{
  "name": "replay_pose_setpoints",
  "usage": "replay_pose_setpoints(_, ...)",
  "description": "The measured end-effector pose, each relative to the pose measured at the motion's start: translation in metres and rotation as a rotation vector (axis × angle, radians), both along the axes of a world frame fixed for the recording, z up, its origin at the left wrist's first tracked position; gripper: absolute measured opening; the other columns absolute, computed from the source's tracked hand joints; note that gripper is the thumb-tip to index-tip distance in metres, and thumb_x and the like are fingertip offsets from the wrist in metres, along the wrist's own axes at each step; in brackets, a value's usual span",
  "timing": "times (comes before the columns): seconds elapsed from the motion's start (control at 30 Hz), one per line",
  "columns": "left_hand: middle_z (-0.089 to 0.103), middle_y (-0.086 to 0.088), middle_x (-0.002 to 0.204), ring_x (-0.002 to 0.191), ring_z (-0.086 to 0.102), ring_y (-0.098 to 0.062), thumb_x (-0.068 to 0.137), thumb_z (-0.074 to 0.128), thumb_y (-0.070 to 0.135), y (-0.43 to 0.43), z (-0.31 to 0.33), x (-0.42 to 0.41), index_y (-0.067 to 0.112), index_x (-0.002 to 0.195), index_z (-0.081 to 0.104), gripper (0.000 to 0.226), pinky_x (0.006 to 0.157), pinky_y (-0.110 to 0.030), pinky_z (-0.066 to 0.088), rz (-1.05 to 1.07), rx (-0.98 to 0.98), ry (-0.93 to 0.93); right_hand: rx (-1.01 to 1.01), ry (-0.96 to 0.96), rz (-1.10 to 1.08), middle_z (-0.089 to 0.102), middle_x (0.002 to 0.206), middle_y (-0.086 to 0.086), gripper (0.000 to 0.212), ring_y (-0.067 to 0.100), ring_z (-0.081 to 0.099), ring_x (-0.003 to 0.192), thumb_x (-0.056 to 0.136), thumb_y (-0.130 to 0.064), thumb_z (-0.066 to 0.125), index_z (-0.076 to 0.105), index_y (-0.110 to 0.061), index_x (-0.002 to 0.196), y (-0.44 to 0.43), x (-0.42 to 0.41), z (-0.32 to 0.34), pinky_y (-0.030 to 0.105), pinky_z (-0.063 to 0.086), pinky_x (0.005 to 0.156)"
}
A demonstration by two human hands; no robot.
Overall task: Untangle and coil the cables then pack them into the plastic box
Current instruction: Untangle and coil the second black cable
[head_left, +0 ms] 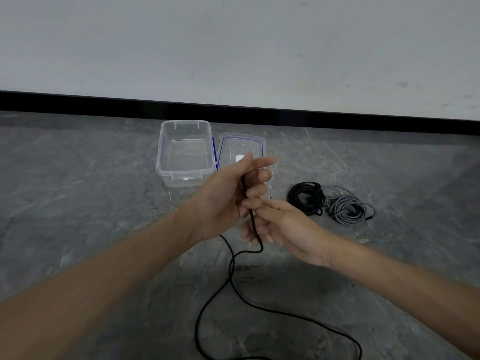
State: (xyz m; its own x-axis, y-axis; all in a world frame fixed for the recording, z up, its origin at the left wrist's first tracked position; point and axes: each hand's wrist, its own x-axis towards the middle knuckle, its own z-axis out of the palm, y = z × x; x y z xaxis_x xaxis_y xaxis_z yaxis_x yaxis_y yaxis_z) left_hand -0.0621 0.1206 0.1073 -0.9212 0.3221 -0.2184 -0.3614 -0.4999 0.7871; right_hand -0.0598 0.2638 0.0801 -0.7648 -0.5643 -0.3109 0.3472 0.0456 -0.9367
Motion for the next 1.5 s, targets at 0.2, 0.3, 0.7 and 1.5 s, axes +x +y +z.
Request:
replay_pose_setpoints(0.2, 0.057, 0.002, 0.068, 0.053, 0.050, -0.008, 0.103, 0.041, 0.031, 0.001, -0.002, -0.005, 0.009, 0.098, 0.064, 0.032, 0.048, -0.017, 0.043, 0.056, -0.220, -0.013, 0.146, 0.090, -0.013, 0.045, 0.053, 0.002, 0.027, 0.012, 0.038, 0.049, 0.103, -0.016, 0.037, 0.057, -0.005, 0.089, -0.002, 0.011, -0.007, 0.021, 0.032, 0.052)
replay_pose_setpoints(0.3, 0.055, 0.004, 0.062, 0.052, 0.051, -0.010, 0.103, 0.043, 0.029, -0.002, -0.004, -0.008, 0.010, 0.090, 0.062, 0.029, 0.046, -0.017, 0.043, 0.072, -0.242, -0.137, 0.191, 0.099, -0.073, 0.040, 0.052, 0.001, 0.029, 0.010, 0.036, 0.047, 0.103, -0.018, 0.039, 0.058, -0.004, 0.087, -0.002, 0.011, -0.003, 0.018, 0.030, 0.047)
replay_pose_setpoints(0.7, 0.072, -0.001, 0.104, 0.100, 0.067, -0.020, 0.093, 0.056, 0.037, -0.002, -0.017, -0.009, 0.016, 0.116, 0.057, 0.031, 0.065, -0.032, 0.046, -0.014, -0.238, -0.141, 0.219, 0.226, -0.070, 0.042, 0.050, -0.008, 0.032, 0.006, 0.033, 0.047, 0.104, -0.021, 0.038, 0.059, -0.003, 0.087, -0.001, 0.009, -0.006, 0.021, 0.026, 0.049)
replay_pose_setpoints(1.5, 0.042, 0.003, 0.067, 0.060, 0.047, -0.011, 0.096, 0.044, 0.031, 0.009, -0.019, 0.016, 0.022, 0.094, 0.063, 0.022, 0.057, -0.021, 0.045, -0.262, 0.115, -0.046, 0.076, 0.291, -0.436, 0.032, 0.060, -0.007, 0.020, 0.006, 0.029, 0.051, 0.103, -0.021, 0.044, 0.057, -0.012, 0.090, 0.036, -0.073, 0.023, 0.019, 0.033, 0.051)
